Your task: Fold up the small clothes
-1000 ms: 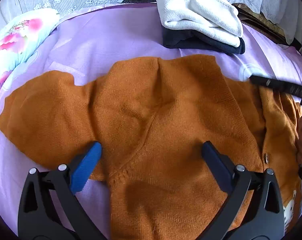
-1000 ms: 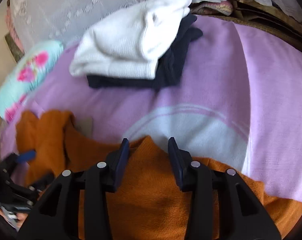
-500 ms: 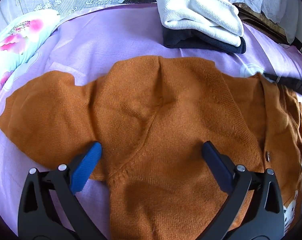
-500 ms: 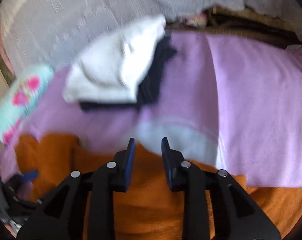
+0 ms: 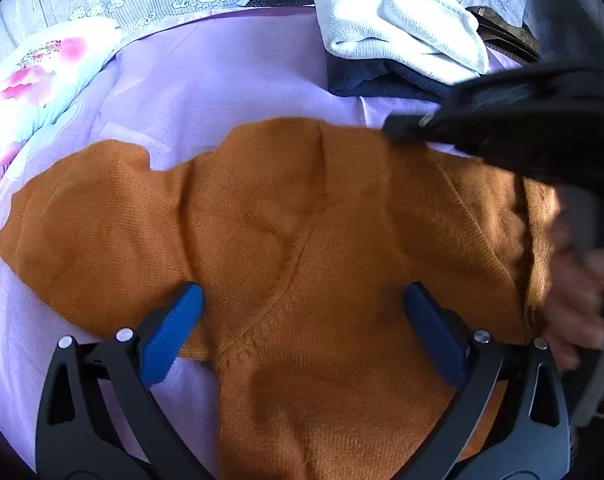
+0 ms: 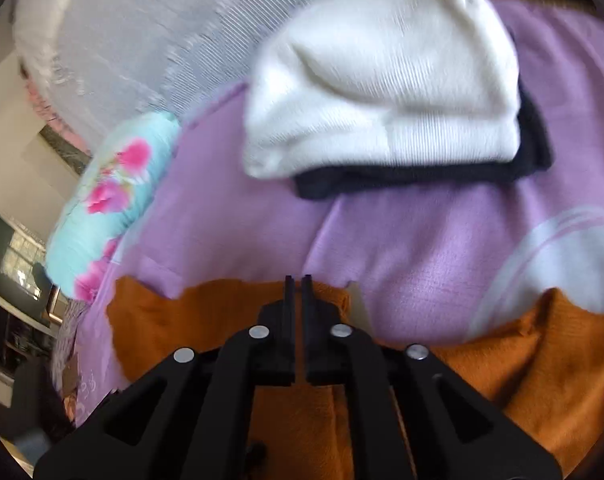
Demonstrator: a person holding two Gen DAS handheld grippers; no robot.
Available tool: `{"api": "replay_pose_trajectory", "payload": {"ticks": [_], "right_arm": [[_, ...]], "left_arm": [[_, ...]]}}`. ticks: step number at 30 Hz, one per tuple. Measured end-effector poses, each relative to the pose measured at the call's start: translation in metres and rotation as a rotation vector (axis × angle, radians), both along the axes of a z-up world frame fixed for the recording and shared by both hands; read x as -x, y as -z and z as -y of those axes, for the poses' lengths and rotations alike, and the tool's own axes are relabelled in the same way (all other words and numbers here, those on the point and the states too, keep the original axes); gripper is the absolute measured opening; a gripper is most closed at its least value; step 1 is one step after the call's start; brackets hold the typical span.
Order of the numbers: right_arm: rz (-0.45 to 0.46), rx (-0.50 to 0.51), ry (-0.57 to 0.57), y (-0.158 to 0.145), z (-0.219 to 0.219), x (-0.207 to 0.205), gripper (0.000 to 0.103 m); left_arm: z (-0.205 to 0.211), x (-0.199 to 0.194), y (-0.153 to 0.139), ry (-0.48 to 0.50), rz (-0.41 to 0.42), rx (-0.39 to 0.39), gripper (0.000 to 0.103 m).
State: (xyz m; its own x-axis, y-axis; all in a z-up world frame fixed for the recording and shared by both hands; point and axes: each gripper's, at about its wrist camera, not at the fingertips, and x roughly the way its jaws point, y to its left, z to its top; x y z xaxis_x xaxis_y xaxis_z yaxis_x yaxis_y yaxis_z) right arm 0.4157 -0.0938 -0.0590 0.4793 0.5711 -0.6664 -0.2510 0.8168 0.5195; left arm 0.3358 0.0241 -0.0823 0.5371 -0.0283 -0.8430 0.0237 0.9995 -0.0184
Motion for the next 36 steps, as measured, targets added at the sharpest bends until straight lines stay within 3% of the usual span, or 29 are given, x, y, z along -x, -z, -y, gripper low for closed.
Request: {"api": "replay_pose_trajectory", "payload": {"ticks": [2, 3, 5, 8, 9, 11, 13, 15, 17, 18, 19, 20, 22, 25, 29, 32, 36], "right_arm": [[0.060, 0.055, -0.021, -0.013, 0.001, 0.020, 0.009], [0.050, 0.046, -0.031, -0.012, 0.003, 0.026, 0.012], [-0.051, 0.020, -0.014, 0.010, 0.011, 0.026, 0.028], [-0.088, -0.068, 0.033, 0.026, 0.031, 0.016, 0.015], [-0.106, -0.098, 0.067, 0.024, 0.037, 0.015, 0.015], [-0.047, -0.172, 0.139, 0.005, 0.062, 0.036, 0.019], [0.020, -0.135, 0.164, -0.008, 0.085, 0.062, 0.035], [0.019, -0.078, 0.212, -0.003, 0.109, 0.075, 0.046], [-0.023, -0.060, 0.319, 0.013, 0.152, 0.081, 0.044], [-0.034, -0.099, 0.338, 0.018, 0.162, 0.084, 0.035], [-0.038, -0.171, 0.361, 0.018, 0.178, 0.094, 0.034], [-0.003, -0.218, 0.380, 0.010, 0.190, 0.109, 0.037], [0.097, -0.180, 0.410, -0.008, 0.205, 0.140, 0.044], [0.110, -0.126, 0.550, -0.010, 0.249, 0.188, 0.046], [0.064, -0.291, 0.706, 0.013, 0.309, 0.246, 0.046], [0.050, -0.310, 0.787, 0.023, 0.334, 0.270, 0.047], [0.017, -0.435, 0.866, 0.038, 0.371, 0.274, 0.047]], "left_arm": [[0.000, 0.000, 0.000, 0.000, 0.000, -0.002, 0.101], [0.000, -0.001, 0.000, -0.001, 0.000, -0.001, 0.101], [0.000, -0.001, 0.000, -0.002, 0.000, -0.002, 0.101], [0.000, -0.002, 0.001, -0.004, 0.003, 0.000, 0.101], [0.000, -0.002, 0.001, -0.004, 0.005, 0.001, 0.101], [-0.001, 0.000, 0.001, -0.003, 0.008, 0.004, 0.101], [-0.002, 0.001, 0.000, -0.001, 0.011, 0.005, 0.101], [-0.002, 0.003, 0.000, -0.004, 0.014, 0.001, 0.101], [-0.001, 0.005, -0.001, -0.007, 0.018, -0.003, 0.101], [-0.002, 0.006, -0.001, -0.007, 0.019, -0.003, 0.101], [-0.003, 0.007, -0.001, -0.008, 0.021, -0.002, 0.101], [-0.004, 0.010, -0.002, -0.014, 0.024, -0.002, 0.101], [-0.009, 0.022, -0.008, -0.046, 0.052, -0.018, 0.101], [-0.012, 0.048, -0.020, -0.071, 0.115, -0.075, 0.101], [-0.025, 0.069, -0.024, -0.115, 0.126, -0.134, 0.101], [-0.047, 0.076, -0.027, -0.162, 0.115, -0.102, 0.101], [-0.083, 0.083, -0.026, -0.255, 0.092, -0.065, 0.101]]}}
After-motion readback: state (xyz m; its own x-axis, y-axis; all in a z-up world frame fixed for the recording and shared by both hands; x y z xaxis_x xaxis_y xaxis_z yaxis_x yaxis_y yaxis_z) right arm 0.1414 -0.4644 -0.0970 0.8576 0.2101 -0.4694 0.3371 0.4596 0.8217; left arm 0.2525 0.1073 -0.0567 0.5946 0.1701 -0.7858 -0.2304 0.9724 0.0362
